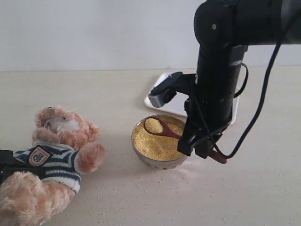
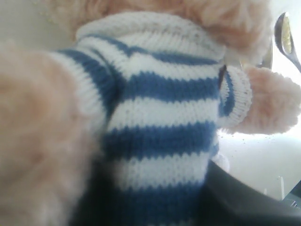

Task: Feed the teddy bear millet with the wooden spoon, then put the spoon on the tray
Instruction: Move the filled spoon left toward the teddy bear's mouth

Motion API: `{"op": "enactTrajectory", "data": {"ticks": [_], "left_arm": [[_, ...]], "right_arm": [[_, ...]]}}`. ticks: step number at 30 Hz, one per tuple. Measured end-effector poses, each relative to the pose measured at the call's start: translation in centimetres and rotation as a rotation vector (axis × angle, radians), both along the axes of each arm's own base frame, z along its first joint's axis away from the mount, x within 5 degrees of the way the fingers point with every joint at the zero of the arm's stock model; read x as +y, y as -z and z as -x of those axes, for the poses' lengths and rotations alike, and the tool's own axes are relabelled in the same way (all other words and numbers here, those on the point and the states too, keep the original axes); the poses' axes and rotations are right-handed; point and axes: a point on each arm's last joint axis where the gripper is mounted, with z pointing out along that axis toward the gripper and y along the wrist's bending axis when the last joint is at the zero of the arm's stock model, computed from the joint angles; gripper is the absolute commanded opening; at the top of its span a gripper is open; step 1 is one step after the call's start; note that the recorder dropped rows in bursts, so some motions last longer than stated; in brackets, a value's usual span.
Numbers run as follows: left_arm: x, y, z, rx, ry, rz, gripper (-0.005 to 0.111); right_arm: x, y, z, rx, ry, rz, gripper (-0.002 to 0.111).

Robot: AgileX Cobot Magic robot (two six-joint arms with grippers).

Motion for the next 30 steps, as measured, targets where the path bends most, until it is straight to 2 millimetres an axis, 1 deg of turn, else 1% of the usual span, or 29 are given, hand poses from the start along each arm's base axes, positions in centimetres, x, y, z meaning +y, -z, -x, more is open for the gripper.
{"op": "enactTrajectory", "data": {"ticks": [7,9,10,11,12,13,14,15,16,18,21,24,28,29,30], "left_arm": [[0.0,0.0,0.0,0.000,0.000,0.000,0.005],[0.0,0.0,0.0,0.000,0.000,0.000,0.005],[0.0,0.0,0.0,0.000,0.000,0.000,0.005],[0.0,0.0,0.0,0.000,0.000,0.000,0.005],[0.0,0.0,0.0,0.000,0.000,0.000,0.005],[0.0,0.0,0.0,0.000,0.000,0.000,0.005],[0.0,0.0,0.0,0.000,0.000,0.000,0.005],[0.0,0.0,0.0,0.000,0.000,0.000,0.005],[0.0,0.0,0.0,0.000,0.000,0.000,0.005],[0.0,0.0,0.0,0.000,0.000,0.000,0.005],[0.0,0.0,0.0,0.000,0.000,0.000,0.005],[0.0,0.0,0.0,0.000,0.000,0.000,0.005],[0.0,0.0,0.0,0.000,0.000,0.000,0.005],[0.0,0.0,0.0,0.000,0.000,0.000,0.005],[0.0,0.0,0.0,0.000,0.000,0.000,0.005]], "right_arm": [[3.6,-3.6,0.4,-0.110,-0.084,-0.094,0.000],[4.4,-4.3,0.6,-0.130,-0.100,-0.112,0.000],[5.2,-5.0,0.9,-0.148,-0.115,-0.131,0.000],[5.7,-5.2,1.0,-0.154,-0.123,-0.138,0.000],[6.8,-5.2,1.2,-0.161,-0.141,-0.141,0.000],[7.4,-5.0,1.3,-0.163,-0.153,-0.142,0.000],[8.7,-4.9,1.6,-0.166,-0.179,-0.150,0.000],[9.5,-4.8,1.8,-0.167,-0.195,-0.153,0.000],[10.7,-4.4,2.0,-0.166,-0.216,-0.157,0.000],[12.3,-4.3,2.0,-0.174,-0.233,-0.170,0.000],[13.5,-3.9,1.5,-0.184,-0.238,-0.179,0.000],[14.7,-2.8,1.2,-0.180,-0.242,-0.169,0.000],[15.6,-1.7,1.7,-0.210,-0.293,-0.114,0.000],[16.0,-1.3,2.0,-0.234,-0.322,-0.079,0.000],[16.1,-1.2,2.2,-0.246,-0.335,-0.067,0.000]]}}
